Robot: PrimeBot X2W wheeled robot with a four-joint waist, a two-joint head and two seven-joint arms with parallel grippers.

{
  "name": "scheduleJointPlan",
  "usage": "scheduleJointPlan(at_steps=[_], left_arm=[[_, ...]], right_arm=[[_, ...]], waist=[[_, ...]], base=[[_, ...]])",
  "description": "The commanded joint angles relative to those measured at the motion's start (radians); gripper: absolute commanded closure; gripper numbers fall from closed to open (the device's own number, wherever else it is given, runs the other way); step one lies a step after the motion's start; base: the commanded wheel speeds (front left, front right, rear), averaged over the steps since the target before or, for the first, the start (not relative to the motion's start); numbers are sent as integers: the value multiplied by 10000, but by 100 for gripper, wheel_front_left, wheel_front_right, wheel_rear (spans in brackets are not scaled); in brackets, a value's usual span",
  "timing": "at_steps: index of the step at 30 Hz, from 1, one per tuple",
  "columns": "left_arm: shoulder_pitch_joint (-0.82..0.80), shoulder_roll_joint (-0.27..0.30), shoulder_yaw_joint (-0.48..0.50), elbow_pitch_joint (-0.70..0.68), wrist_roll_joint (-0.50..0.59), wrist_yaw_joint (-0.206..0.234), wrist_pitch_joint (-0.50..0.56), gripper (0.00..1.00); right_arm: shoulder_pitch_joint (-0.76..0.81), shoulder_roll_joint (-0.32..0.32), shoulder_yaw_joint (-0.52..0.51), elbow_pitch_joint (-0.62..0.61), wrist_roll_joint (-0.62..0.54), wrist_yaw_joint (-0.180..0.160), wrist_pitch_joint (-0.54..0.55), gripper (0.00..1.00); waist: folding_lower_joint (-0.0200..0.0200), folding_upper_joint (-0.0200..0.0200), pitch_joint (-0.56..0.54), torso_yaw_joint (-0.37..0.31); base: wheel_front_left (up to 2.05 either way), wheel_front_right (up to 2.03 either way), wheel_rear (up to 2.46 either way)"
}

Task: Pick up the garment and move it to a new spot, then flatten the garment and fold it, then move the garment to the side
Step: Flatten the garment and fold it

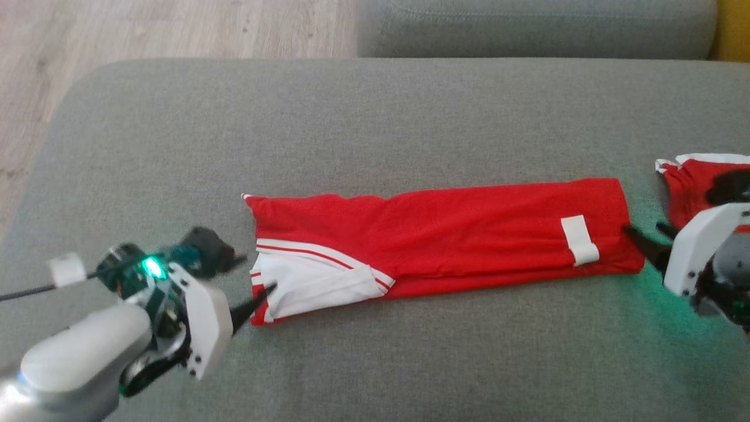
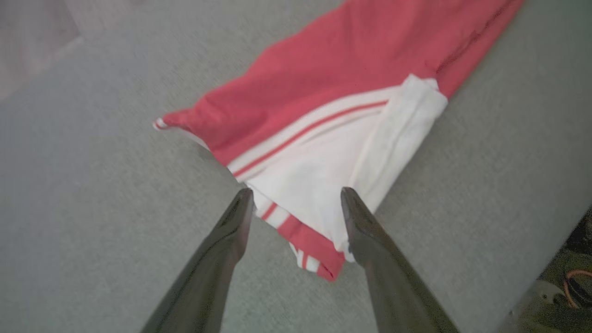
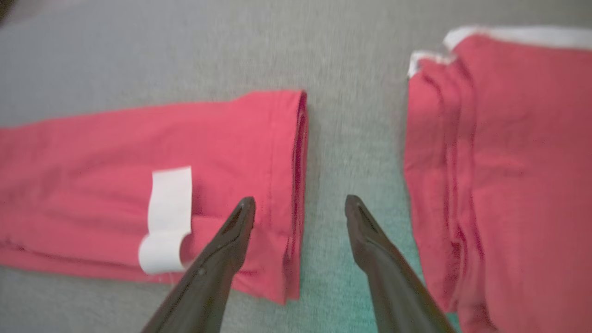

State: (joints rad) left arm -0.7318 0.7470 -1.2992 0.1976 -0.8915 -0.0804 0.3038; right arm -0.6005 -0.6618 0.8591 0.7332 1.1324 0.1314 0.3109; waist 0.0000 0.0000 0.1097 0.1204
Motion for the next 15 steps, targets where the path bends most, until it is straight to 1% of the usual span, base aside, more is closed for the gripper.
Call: scheduleJointPlan(at_steps=[1,4,7,10,11,15], left_arm=[[-459,238,755,-29,122,207,-419,0],[-545,-12,1354,183,140,834,-1430,0],[-488,-285,2037,424,-45,1495,-2500,0],[-244,-550,2658,550,-338,2135,-3459,0],[-244,-550,2658,550,-338,2135,-3459,0],[278,-859,3365,428,-686,2802,-4766,0]], right_arm=[[-66,-209,-277,-158,162,-7,-450,0],[-174,-147,-541,-278,207,-7,-1150,0],[-317,-50,-755,-516,-18,-7,-2255,0],[-385,226,-1005,-786,-295,-7,-3548,0],[-385,226,-1005,-786,-295,-7,-3548,0],[-266,670,-1249,-1135,-895,-7,-5041,0]], waist=[[0,0,-102,1],[0,0,-278,5],[0,0,-428,-5],[0,0,-615,-13],[0,0,-615,-13],[0,0,-840,1]], base=[[0,0,0],[0,0,0],[0,0,0],[0,0,0],[0,0,0],[0,0,0]])
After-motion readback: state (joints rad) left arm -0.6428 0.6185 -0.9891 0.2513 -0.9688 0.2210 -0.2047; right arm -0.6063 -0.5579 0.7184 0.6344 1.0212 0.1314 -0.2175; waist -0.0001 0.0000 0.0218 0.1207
